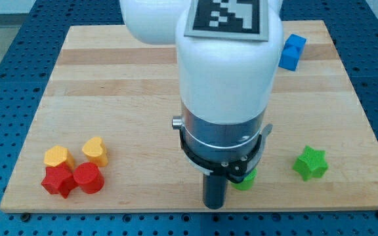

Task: Push the green circle at the bottom side of the green star

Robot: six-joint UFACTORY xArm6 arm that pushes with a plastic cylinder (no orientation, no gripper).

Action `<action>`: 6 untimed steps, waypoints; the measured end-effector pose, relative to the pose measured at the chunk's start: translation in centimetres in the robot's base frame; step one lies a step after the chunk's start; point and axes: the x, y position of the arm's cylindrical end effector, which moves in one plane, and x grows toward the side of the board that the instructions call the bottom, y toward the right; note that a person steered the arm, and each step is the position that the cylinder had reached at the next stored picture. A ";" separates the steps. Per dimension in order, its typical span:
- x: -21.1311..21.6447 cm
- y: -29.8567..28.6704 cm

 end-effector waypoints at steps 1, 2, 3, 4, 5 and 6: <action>0.0 0.0; -1.5 0.4; -5.2 0.4; -3.3 2.0; -2.1 4.4; -4.6 4.4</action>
